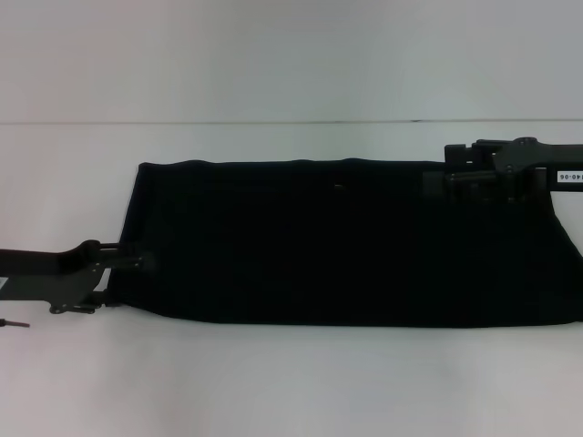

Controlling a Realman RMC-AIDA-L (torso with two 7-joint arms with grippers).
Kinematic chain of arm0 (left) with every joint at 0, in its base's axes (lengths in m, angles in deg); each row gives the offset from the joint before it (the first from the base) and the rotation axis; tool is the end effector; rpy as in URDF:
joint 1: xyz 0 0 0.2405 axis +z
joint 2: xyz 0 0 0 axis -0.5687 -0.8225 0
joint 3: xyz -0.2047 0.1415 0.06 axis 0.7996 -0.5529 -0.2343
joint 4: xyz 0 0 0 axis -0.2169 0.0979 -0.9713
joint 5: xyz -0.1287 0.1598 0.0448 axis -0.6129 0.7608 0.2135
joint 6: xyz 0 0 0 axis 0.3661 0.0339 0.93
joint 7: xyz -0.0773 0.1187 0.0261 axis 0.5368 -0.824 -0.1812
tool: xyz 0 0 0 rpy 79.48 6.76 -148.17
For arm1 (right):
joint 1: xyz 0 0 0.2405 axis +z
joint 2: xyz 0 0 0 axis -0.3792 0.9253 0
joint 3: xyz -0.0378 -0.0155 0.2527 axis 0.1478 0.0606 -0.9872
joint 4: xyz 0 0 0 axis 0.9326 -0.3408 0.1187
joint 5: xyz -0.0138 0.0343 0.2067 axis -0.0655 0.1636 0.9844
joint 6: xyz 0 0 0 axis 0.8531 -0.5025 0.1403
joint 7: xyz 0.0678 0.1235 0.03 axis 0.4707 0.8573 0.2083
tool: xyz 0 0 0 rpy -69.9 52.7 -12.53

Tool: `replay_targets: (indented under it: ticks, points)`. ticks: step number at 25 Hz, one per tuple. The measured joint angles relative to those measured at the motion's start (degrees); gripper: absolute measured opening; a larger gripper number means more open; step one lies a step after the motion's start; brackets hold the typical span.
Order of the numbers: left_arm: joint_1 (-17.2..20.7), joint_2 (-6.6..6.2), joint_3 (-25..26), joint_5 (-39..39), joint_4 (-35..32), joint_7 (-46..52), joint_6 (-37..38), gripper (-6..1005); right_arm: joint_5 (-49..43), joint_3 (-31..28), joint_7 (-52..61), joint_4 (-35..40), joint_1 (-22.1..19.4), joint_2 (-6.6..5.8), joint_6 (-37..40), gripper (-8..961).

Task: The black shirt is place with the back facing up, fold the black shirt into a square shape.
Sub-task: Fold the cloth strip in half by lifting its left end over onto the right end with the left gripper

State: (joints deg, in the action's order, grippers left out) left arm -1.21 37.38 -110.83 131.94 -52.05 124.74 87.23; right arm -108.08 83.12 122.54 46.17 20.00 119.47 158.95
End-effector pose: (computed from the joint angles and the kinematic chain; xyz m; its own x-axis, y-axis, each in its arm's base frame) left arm -0.3255 0.3521 0.0399 -0.1894 0.8996 0.3935 0.9819 0.1765 0.0691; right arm 0.2315 0.3959 0.0522 0.7423 -0.4595 -0.4878 -0.5770 -0.8084 -0.1166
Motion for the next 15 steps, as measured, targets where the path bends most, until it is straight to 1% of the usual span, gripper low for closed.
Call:
replay_targets:
  ticks: [10, 15]
  points:
    - [-0.48, -0.24, 0.00, 0.06, 0.00, -0.35, 0.08, 866, 0.02, -0.36, -0.03, -0.10, -0.19, 0.00, 0.01, 918]
    - [-0.09, -0.41, 0.04, 0.30, 0.00, -0.05, 2.20, 866, 0.02, -0.85, -0.20, -0.02, -0.20, 0.00, 0.01, 918]
